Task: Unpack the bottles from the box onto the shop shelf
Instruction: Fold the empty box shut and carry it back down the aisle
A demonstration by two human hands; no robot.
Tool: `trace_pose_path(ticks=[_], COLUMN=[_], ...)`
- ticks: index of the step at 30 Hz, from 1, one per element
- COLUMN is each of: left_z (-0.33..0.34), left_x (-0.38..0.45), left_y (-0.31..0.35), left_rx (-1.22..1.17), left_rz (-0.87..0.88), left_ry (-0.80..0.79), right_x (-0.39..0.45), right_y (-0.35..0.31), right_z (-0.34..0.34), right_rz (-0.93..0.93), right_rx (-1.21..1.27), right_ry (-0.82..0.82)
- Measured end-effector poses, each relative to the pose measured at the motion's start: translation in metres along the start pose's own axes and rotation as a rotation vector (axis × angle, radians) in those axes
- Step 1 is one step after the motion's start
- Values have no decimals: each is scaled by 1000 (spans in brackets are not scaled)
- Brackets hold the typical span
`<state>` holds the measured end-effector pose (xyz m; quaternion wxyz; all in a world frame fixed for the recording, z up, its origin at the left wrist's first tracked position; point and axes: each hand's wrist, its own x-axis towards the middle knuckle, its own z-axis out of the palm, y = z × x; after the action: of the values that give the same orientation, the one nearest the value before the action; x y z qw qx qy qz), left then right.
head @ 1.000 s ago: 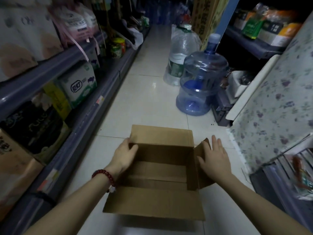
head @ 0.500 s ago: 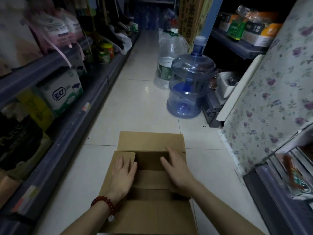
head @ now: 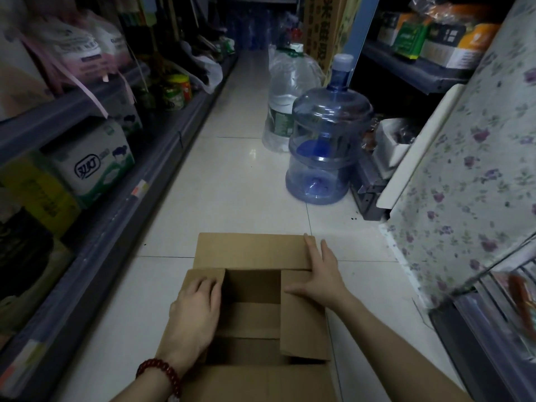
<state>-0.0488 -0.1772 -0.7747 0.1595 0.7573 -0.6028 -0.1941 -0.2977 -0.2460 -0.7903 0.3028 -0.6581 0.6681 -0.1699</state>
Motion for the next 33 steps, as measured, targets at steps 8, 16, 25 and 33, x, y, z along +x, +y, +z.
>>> trace_pose_path(ticks=[8, 16, 25, 33], left_z=[4, 7, -9, -36], left_x=[8, 4, -8, 8], left_y=[-7, -16, -11, -18], left_rx=[117, 59, -181, 181], left_rz=[30, 63, 99, 312], left_ry=[17, -8, -18, 68], right_x=[13, -20, -36, -62], right_y=[7, 3, -1, 11], right_z=[7, 18, 10, 4], right_rz=[-19, -155, -90, -262], right_rx=[137, 23, -132, -385], right_ry=[-91, 239, 335, 323])
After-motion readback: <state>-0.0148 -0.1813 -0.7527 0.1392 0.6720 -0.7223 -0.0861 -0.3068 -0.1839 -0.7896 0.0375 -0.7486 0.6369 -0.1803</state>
